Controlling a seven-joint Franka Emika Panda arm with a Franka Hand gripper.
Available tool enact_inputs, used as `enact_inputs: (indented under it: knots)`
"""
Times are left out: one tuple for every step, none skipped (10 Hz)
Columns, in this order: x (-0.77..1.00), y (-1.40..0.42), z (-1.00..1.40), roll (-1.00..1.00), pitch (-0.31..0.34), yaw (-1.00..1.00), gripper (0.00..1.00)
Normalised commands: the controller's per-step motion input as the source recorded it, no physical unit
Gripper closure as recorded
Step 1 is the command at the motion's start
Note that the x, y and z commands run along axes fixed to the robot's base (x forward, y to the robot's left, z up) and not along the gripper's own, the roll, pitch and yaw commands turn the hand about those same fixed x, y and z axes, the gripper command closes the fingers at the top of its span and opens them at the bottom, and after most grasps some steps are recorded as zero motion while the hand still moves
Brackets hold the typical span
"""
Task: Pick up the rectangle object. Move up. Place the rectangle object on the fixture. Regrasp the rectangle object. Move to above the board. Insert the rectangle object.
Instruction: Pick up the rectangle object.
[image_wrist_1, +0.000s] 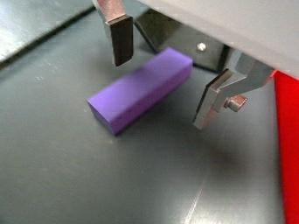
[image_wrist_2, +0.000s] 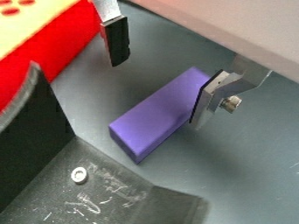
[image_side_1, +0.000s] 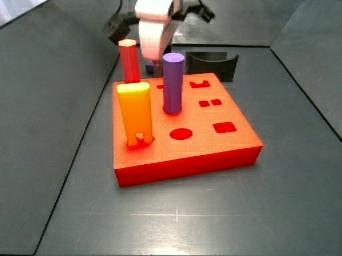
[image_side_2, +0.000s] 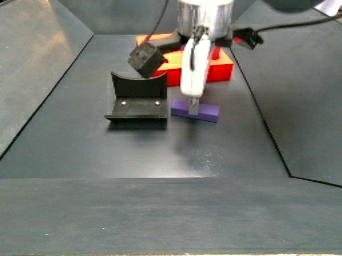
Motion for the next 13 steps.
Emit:
enact_inputs:
  knots:
    - [0.02,0.00,-0.23,-0.30,-0.013,-0.20,0.00]
    - [0.01,0.00,-0.21,-0.26,0.000,-0.16,0.00]
    - [0.00,0.03,-0.08,-0.23,0.000,-0.18,0.00]
    - [-0.25,0.15,0.00,-0.21,-0.019,-0.17,0.00]
    - [-0.18,0.13,-0.09,-0.27,-0.046,-0.12,0.00]
    - [-0.04,0.11,-0.27,-0.22,-0.113,-0.09,0.00]
    - [-0.05,0.08,-0.27,-0.13,-0.133,-0.05,0.00]
    - [-0.02,0.08,-0.28,-0.11,-0.140,-0.06,0.00]
    - [0.00,0.16,-0.36,-0.19,-0.154,-0.11,0.00]
    - [-0.03,0.03,-0.05,-0.08,-0.150,0.00,0.00]
    - [0.00,0.03,-0.02,0.00,0.000,0.00,0.00]
    - [0.00,0.00,0.00,0.00,0.000,0.00,0.00]
    - [0.00,0.00,0.00,0.00,0.000,0.00,1.00]
